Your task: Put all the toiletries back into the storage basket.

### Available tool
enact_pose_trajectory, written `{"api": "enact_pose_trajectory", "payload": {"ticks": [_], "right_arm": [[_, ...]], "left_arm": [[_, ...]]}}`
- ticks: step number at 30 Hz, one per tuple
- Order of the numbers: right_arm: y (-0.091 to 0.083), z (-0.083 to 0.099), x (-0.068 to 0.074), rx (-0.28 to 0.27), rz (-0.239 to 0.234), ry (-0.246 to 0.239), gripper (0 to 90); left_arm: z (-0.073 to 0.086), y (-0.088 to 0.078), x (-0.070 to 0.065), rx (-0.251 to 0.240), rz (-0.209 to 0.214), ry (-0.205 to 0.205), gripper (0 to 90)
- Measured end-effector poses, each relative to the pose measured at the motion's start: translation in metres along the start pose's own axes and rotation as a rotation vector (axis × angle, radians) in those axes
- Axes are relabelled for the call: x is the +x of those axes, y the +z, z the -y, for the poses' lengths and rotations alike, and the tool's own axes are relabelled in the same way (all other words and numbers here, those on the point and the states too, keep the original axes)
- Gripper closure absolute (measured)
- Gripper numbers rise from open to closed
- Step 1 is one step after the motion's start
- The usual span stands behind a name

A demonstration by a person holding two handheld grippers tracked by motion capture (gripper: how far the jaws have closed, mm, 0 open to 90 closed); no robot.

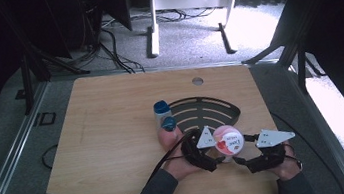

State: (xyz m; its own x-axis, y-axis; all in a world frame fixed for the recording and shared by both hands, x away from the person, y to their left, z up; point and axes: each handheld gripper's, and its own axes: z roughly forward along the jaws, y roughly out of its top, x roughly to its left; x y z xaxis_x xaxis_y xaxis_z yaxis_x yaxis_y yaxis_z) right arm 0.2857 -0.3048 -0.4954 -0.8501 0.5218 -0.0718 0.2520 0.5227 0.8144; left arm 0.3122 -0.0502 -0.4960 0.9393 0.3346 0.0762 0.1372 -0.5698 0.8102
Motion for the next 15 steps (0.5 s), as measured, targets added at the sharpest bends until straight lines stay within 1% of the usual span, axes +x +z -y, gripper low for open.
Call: {"api": "enact_pose_trajectory", "payload": {"ticks": [4,5,15], "right_arm": [[0.0,-0.001,-0.007,-0.011,-0.01,0.01,18.5],[0.0,-0.001,-0.008,-0.013,-0.012,0.011,18.4],[-0.001,-0.009,-0.018,-0.016,0.007,-0.001,18.4]], "left_arm": [[-0.004,0.001,0.003,-0.009,-0.006,-0.009,17.9],[-0.005,0.001,0.004,-0.004,-0.008,-0.004,17.9],[-0.014,0.003,0.012,-0.014,-0.025,-0.012,17.8]]}}
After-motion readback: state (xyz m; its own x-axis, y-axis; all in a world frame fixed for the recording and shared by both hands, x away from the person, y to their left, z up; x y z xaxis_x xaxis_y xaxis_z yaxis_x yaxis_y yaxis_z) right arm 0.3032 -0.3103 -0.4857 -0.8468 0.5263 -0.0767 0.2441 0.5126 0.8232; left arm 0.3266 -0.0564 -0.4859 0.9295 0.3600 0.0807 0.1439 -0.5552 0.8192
